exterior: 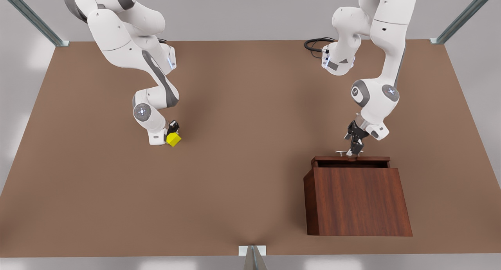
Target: Open the drawer with left arm, place the square in the middle with right arm, and place the square in the drawer with left arm
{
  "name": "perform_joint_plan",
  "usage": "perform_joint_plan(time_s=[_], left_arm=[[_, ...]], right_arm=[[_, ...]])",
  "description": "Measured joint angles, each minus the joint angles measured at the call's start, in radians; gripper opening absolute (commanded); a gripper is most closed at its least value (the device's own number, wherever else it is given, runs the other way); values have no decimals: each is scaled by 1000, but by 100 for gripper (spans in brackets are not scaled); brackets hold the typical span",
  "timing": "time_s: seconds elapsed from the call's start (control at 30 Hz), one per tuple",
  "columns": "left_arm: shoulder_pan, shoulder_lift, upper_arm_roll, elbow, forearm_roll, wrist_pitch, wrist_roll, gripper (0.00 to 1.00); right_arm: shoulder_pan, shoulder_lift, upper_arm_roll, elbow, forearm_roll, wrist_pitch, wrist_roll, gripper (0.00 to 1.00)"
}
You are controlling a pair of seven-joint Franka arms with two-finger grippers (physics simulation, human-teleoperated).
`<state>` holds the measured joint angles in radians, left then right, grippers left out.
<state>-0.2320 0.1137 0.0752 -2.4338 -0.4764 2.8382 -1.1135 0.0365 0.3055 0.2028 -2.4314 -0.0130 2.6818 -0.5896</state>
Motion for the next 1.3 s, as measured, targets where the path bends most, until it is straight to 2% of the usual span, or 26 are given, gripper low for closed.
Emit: perform_joint_plan(time_s=[0.17, 0.2, 0.3, 0.43, 0.53, 0.63, 0.67, 0.7, 0.73, 0.77, 1.0, 1.1, 1.17, 1.23, 1.3], left_arm=[[0, -16, 1, -22, -2, 0, 3, 100], [0, -23, 2, -36, -1, 0, 3, 100], [-1, -45, 2, -60, -1, 0, 3, 100], [1, -58, 1, -67, -1, -12, 0, 100], [0, -66, 1, -71, -1, -14, -2, 100], [-2, -81, 1, -89, -1, -14, -2, 100], [-2, -83, 1, -92, -1, -14, -2, 100], [-1, -84, 1, -94, -1, -14, -2, 100], [0, -87, 1, -95, -1, -14, -2, 100], [1, -94, 1, -97, -1, -22, -2, 100], [4, -118, 2, -125, -1, -35, 0, 100], [3, -134, 2, -134, -2, -46, 0, 100], [2, -149, 3, -145, -1, -50, 0, 100], [0, -160, 3, -146, -1, -63, 0, 100], [0, -167, 3, -148, -1, -66, 0, 100]], right_arm=[[47, -48, 11, 72, 3, -96, 46, 57], [48, -46, 42, 91, 3, -98, 94, 57], [205, -30, 57, 199, 11, -166, 298, 57], [444, 172, 52, 515, 28, -194, 599, 57], [550, 347, 45, 759, 28, -200, 722, 57], [710, 530, -49, 976, 24, -209, 801, 57], [740, 555, -67, 1002, 25, -208, 811, 58], [751, 569, -79, 999, 23, -206, 815, 62], [752, 569, -83, 993, 21, -207, 816, 82], [752, 567, -85, 991, 7, -207, 817, 100], [753, 525, -95, 958, 4, -209, 820, 100], [759, 448, -107, 919, 4, -223, 820, 100], [760, 337, -115, 887, 2, -320, 818, 100], [707, 111, -172, 728, 2, -345, 780, 100], [479, -83, -173, 728, 2, -589, 777, 100]])
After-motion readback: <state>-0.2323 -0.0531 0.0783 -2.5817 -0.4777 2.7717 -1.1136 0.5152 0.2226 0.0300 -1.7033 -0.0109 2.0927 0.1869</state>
